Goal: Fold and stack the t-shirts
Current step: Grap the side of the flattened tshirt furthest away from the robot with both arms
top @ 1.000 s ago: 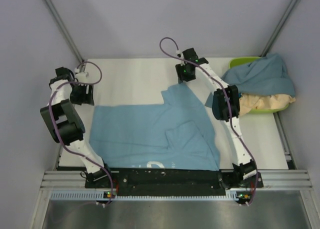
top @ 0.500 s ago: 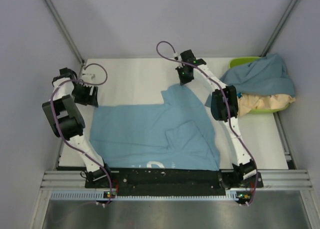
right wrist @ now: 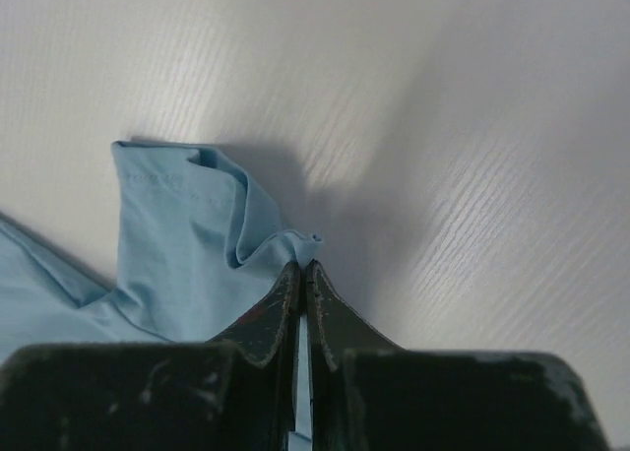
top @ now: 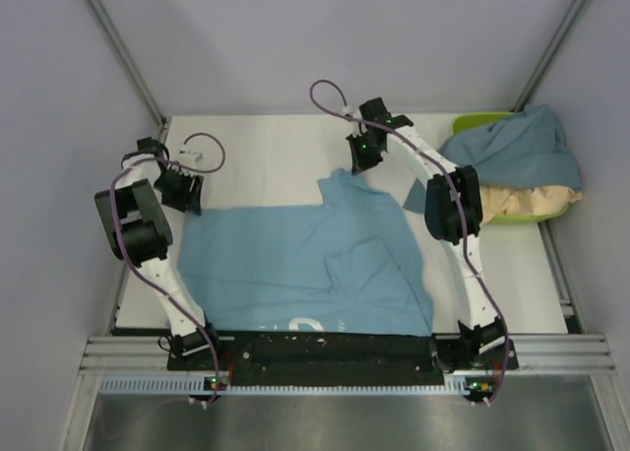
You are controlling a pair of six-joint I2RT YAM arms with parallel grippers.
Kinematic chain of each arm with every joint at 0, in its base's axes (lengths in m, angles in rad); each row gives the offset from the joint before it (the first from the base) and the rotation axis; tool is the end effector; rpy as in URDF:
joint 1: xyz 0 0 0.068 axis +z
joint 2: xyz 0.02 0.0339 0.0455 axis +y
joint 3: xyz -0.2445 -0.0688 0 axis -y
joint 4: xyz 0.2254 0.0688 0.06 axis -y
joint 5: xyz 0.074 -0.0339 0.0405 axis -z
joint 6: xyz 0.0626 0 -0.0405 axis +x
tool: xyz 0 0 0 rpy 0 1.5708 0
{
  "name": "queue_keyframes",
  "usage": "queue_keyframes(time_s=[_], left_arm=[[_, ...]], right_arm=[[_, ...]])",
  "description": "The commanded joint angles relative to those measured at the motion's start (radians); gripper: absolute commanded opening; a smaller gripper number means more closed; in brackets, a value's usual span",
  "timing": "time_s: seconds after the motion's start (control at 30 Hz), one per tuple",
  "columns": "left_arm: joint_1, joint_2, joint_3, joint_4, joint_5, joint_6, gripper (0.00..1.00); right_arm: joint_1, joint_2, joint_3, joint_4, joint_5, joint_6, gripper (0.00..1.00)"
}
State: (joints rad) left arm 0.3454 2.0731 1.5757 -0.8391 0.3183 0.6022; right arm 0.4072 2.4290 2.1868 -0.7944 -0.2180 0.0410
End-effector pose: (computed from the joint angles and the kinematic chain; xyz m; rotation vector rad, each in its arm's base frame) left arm 0.3787 0.1154 0.1432 0.4079 2.7497 -0.2477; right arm 0.4602 0.2132 0.1612 -0.5572 2.5761 0.4413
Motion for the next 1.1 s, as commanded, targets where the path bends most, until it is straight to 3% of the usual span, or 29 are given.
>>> queue_keyframes(time_s=[0.0,0.1,0.17,0.27,0.3,0.63,0.83,1.07], left_arm=[[0.000,0.018,-0.011,0.044,-0.010,0.018,0.59],[0.000,0.039,-0.008,0.046,-0.031,0.018,0.58],[0.000,0.041,-0.009,0.043,-0.030,0.019,0.47],[0.000,0.016,-0.023,0.035,0.020,0.037,0.04],[0.000,-0.005,-0.035,0.032,0.040,0.047,0.00],[0.033,-0.346,-0.252,0.043,0.062,0.149,0.00],[0.041,-0.507,-0.358,-0.028,0.048,0.247,0.00],[0.056,-0.593,-0.466,-0.063,-0.027,0.349,0.00]], right_arm=[[0.012,-0.156,-0.038,0.055,-0.037,0.020,0.00],[0.010,-0.188,-0.067,0.060,-0.043,0.023,0.00],[0.012,-0.208,-0.088,0.060,-0.041,0.023,0.00],[0.012,-0.263,-0.142,0.061,-0.024,0.023,0.00],[0.012,-0.286,-0.166,0.060,-0.024,0.023,0.00],[0.012,-0.760,-0.677,0.049,-0.018,0.079,0.00],[0.012,-1.074,-0.964,-0.075,-0.021,0.158,0.00],[0.012,-1.258,-1.191,-0.226,-0.056,0.240,0.00]])
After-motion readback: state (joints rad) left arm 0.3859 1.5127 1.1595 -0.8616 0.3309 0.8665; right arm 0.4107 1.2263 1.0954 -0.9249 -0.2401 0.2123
